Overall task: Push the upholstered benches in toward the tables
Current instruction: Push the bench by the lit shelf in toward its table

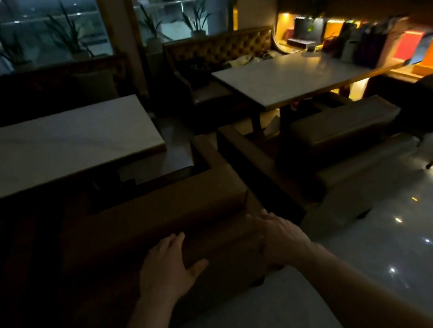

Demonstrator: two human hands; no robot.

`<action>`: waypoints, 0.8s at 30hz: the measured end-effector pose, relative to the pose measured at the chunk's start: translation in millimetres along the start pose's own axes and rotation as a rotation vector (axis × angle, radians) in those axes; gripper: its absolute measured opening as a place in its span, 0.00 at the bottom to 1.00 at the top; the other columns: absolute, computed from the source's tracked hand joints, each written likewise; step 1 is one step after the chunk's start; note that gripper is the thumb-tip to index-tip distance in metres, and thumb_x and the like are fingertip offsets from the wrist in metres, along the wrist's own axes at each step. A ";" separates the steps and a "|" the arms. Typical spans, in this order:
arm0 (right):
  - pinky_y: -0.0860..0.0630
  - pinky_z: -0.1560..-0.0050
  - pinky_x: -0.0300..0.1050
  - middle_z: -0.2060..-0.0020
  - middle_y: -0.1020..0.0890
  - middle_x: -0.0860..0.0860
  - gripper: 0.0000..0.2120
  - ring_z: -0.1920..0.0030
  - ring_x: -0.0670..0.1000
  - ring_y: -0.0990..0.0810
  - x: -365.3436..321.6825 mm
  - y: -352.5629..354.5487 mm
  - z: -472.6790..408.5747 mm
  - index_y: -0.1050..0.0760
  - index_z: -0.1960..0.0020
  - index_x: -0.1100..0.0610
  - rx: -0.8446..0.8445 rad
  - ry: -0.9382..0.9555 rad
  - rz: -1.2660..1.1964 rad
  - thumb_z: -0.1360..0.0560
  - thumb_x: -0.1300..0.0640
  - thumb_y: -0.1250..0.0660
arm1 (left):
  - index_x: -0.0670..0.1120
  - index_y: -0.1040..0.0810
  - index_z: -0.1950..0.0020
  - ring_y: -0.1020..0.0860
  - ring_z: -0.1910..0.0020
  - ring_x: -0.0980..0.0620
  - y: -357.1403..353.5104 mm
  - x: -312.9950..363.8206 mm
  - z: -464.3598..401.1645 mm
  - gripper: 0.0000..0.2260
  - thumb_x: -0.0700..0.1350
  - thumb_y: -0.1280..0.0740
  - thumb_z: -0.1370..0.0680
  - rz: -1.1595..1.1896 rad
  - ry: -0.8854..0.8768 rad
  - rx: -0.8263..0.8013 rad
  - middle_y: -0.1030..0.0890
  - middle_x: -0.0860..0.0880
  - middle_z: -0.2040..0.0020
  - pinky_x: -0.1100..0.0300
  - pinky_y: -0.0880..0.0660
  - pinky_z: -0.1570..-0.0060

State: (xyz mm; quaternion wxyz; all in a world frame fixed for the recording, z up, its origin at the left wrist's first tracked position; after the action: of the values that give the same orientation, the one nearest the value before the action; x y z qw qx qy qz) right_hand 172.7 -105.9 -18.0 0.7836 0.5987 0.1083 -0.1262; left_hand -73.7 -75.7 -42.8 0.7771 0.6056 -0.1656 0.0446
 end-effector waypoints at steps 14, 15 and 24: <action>0.30 0.32 0.52 0.24 0.37 0.56 0.36 0.27 0.58 0.35 291.6 103.5 63.8 0.44 0.21 0.46 0.087 -0.121 -0.010 0.25 0.44 0.32 | 0.55 0.46 0.21 0.43 0.24 0.50 -54.8 309.3 -24.8 0.40 0.71 0.38 0.27 0.013 -0.156 0.047 0.42 0.53 0.21 0.50 0.39 0.28; 0.31 0.30 0.52 0.23 0.38 0.56 0.37 0.26 0.59 0.36 311.3 106.8 61.9 0.45 0.21 0.46 0.089 -0.140 -0.006 0.25 0.44 0.32 | 0.55 0.46 0.21 0.42 0.24 0.49 -60.5 325.8 -32.1 0.40 0.71 0.38 0.27 0.014 -0.167 0.046 0.42 0.53 0.21 0.49 0.39 0.28; 0.35 0.26 0.55 0.20 0.44 0.55 0.43 0.22 0.58 0.42 471.0 128.3 -10.1 0.51 0.19 0.45 0.086 -0.175 0.055 0.26 0.31 0.36 | 0.56 0.48 0.21 0.42 0.24 0.49 -145.9 445.3 -149.2 0.42 0.71 0.36 0.28 0.111 -0.158 -0.008 0.43 0.52 0.21 0.49 0.39 0.27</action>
State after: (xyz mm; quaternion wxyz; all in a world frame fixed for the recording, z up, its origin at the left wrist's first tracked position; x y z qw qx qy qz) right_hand 659.5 -95.9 -54.8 0.7666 0.6213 0.0173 -0.1610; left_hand 415.1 -29.8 -70.9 0.7602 0.5942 -0.2598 0.0390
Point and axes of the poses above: each hand's wrist, its own z-axis away from the middle knuckle, its own y-axis out of the back of the hand, x = y × z, the point moved 7 cm from there along -z, towards the middle knuckle
